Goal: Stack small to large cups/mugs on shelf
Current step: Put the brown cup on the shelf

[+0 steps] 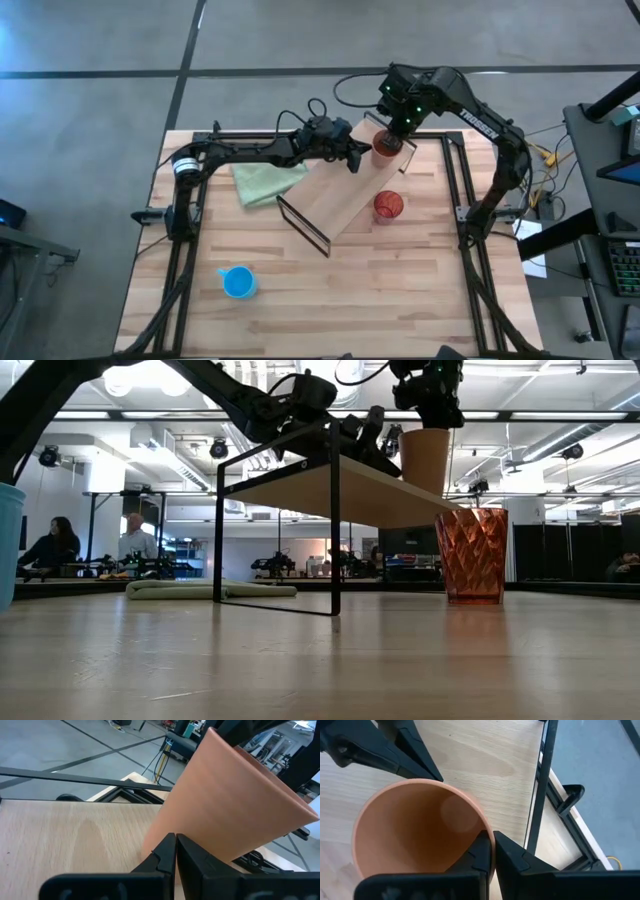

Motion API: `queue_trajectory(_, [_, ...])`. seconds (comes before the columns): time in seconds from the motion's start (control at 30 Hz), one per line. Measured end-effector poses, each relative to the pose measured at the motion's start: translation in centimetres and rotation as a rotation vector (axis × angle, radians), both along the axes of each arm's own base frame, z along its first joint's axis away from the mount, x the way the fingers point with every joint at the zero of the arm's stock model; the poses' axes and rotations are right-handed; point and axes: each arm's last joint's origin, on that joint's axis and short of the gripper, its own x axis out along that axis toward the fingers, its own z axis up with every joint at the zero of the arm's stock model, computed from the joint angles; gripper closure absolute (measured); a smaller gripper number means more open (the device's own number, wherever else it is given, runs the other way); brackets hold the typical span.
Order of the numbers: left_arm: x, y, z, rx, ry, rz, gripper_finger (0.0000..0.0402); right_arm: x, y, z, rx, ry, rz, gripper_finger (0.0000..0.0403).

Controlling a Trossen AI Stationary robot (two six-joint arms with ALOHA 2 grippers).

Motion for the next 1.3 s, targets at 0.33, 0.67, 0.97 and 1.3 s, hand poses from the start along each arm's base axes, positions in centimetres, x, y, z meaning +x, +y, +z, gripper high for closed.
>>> queue_trajectory(0.33, [0.04,0.03,0.22,0.002,-0.005,-0.001,0.0402,-0.16,-0.09,0.00,0.002,0.008,0.005,0.0393])
queue_trajectory(0.67, [0.06,0.03,0.38,0.003,-0.009,-0.003,0.0402,-0.45,-0.15,0.46,0.001,0.007,0.016,0.0393])
queue_trajectory(0.97, [0.03,0.06,0.35,0.002,-0.006,-0.006,0.0402,-0.42,-0.19,0.70,-0.008,-0.007,0.015,0.0393])
queue_trajectory(1.3, [-0.04,0.16,0.45,0.003,-0.008,-0.006,0.0402,-0.27,-0.31,0.72,-0.019,-0.021,0.015,0.0394])
